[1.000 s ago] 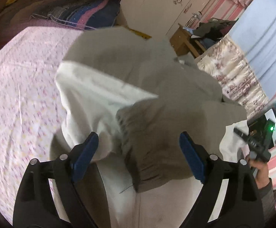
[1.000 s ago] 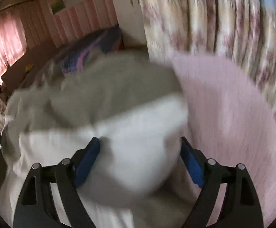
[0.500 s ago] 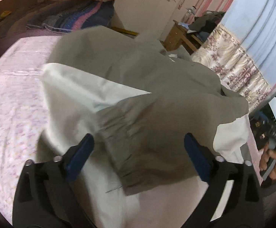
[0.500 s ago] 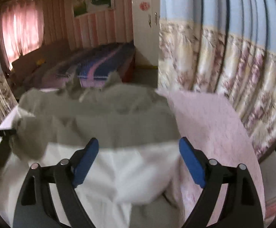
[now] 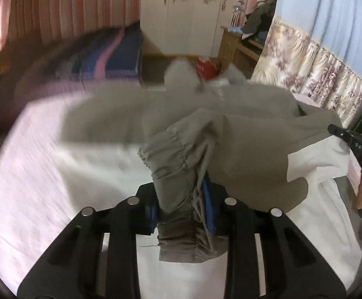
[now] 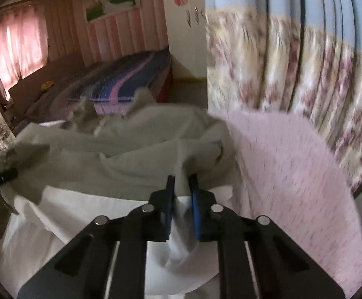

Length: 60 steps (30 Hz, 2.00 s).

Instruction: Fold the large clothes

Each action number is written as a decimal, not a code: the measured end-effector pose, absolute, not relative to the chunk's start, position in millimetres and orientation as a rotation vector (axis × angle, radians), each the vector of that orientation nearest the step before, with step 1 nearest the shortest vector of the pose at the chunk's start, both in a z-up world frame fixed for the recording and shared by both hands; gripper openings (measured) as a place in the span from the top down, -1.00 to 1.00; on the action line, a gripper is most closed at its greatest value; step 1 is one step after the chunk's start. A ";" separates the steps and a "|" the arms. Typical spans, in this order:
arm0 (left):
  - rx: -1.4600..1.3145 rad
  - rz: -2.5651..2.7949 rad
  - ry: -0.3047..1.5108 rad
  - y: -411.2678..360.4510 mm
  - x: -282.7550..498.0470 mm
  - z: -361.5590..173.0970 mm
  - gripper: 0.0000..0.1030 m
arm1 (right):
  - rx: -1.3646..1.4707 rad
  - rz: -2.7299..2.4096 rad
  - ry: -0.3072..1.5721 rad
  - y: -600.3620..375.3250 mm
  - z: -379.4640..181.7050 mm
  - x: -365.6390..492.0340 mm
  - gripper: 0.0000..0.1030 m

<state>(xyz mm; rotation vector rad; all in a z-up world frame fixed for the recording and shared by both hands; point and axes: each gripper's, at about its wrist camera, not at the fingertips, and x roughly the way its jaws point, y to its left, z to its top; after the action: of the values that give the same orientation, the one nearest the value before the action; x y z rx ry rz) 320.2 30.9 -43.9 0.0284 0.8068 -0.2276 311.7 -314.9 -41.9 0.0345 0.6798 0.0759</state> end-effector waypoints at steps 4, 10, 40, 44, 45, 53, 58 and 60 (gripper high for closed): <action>0.091 -0.161 0.822 46.4 351.2 -31.2 0.27 | -0.020 0.044 0.681 -292.8 -47.0 334.9 0.33; 0.081 -0.001 0.956 78.3 374.7 -91.4 -0.53 | -0.031 0.063 0.810 -288.2 -97.7 357.6 -0.50; -0.072 -0.042 0.750 151.8 181.5 -26.5 -0.89 | 0.065 0.095 0.727 -362.9 -45.6 126.4 -0.75; -0.097 -0.101 0.752 132.8 182.1 -30.7 -0.89 | 0.054 0.090 0.720 -360.7 -50.8 111.6 -0.75; -0.093 -0.112 0.753 124.3 186.5 -31.8 -0.89 | 0.048 0.087 0.721 -360.6 -51.4 111.5 -0.75; -0.017 -0.128 0.806 71.3 256.9 -53.2 -0.35 | 0.080 0.097 0.710 -361.1 -46.3 132.6 -0.75; 0.130 -0.030 0.835 60.8 292.9 -70.6 0.86 | 0.056 0.112 0.713 -355.0 -46.7 145.0 -0.75; 0.172 0.049 0.765 63.9 299.9 -55.7 0.85 | 0.042 0.102 0.712 -355.9 -46.7 147.8 -0.75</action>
<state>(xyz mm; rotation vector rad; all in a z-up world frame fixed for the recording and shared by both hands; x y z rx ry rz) 299.9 63.9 -55.7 0.1719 0.7651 0.0495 147.8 -355.9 -46.7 0.0421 0.7116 0.1020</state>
